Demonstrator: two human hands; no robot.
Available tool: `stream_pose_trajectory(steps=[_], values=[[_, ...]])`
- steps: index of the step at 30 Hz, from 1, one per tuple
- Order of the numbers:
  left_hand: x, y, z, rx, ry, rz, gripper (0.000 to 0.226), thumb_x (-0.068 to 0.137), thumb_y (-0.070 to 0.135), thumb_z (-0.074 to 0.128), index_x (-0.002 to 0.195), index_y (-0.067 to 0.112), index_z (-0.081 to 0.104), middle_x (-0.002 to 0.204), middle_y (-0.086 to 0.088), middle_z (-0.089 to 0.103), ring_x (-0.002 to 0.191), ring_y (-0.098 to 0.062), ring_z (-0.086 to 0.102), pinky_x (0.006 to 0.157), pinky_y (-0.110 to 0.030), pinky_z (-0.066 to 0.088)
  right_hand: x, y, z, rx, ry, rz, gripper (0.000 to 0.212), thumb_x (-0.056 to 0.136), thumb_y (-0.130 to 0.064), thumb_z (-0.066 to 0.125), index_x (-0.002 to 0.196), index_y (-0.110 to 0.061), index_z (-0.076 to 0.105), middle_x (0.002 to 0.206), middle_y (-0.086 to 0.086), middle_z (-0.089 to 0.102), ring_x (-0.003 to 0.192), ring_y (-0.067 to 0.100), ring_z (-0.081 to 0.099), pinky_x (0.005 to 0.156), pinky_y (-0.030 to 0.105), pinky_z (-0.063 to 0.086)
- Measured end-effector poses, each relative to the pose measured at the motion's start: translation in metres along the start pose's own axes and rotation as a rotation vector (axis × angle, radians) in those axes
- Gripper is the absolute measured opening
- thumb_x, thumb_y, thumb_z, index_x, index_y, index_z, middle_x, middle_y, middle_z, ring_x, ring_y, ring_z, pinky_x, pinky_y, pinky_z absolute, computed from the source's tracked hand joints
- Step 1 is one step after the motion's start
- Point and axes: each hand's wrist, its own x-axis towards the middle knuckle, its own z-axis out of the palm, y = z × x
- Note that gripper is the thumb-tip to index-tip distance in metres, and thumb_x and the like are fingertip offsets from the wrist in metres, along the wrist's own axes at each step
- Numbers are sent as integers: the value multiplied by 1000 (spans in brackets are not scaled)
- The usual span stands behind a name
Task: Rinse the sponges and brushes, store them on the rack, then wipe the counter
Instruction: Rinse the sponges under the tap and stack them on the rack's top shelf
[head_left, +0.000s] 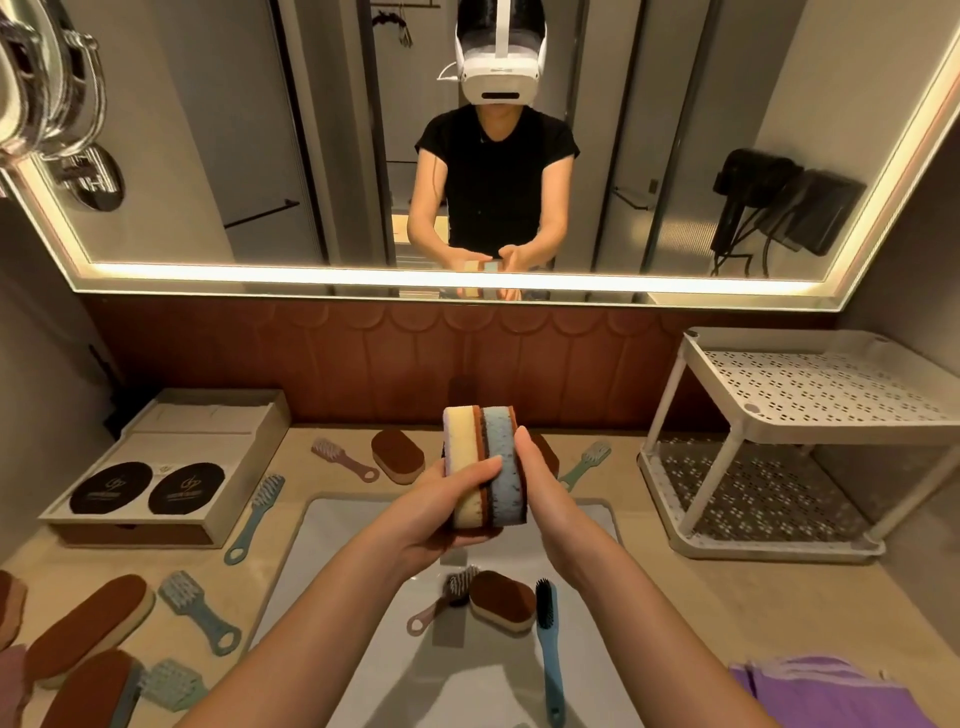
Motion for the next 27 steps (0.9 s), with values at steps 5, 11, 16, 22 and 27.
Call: stream_pose_trajectory(steps=[5, 11, 16, 22, 27], values=[[2, 15, -15, 429, -118, 20, 70, 73, 34, 77, 132, 22, 40, 122, -8, 57, 110, -23, 59, 87, -39, 56, 8, -16, -14, -162, 102, -65, 48, 95, -47, 39, 138, -27, 36, 139, 2, 45, 124, 19, 46, 88, 26, 42], [0, 46, -17, 769, -420, -39, 48, 77, 27, 71, 119, 25, 49, 118, -5, 62, 108, -19, 62, 91, -36, 53, 5, -28, -22, -281, -35, -108, 49, 90, -49, 49, 136, -32, 39, 113, -7, 53, 99, 8, 57, 70, 23, 52], [5, 53, -22, 823, -479, -104, 40, 82, 23, 69, 118, 23, 51, 112, -4, 63, 104, -17, 64, 90, -37, 54, 1, -22, -20, -290, -72, -199, 7, 89, -40, 57, 96, -40, 57, 98, -7, 61, 90, 9, 62, 67, 22, 55], [4, 36, -24, 500, -241, 116, 72, 76, 42, 69, 137, 29, 32, 130, 1, 45, 112, -14, 55, 75, -28, 56, 13, -17, -27, -144, 157, -147, 28, 92, -38, 51, 110, -20, 62, 99, 6, 64, 87, 16, 64, 68, 32, 57], [4, 15, -23, 736, -141, 524, 86, 62, 61, 67, 136, 41, 26, 137, 20, 32, 120, 17, 35, 91, -7, 40, 24, -9, -35, 171, 251, 143, 40, 89, -48, 51, 112, -17, 62, 106, 16, 67, 96, 29, 65, 79, 44, 57]])
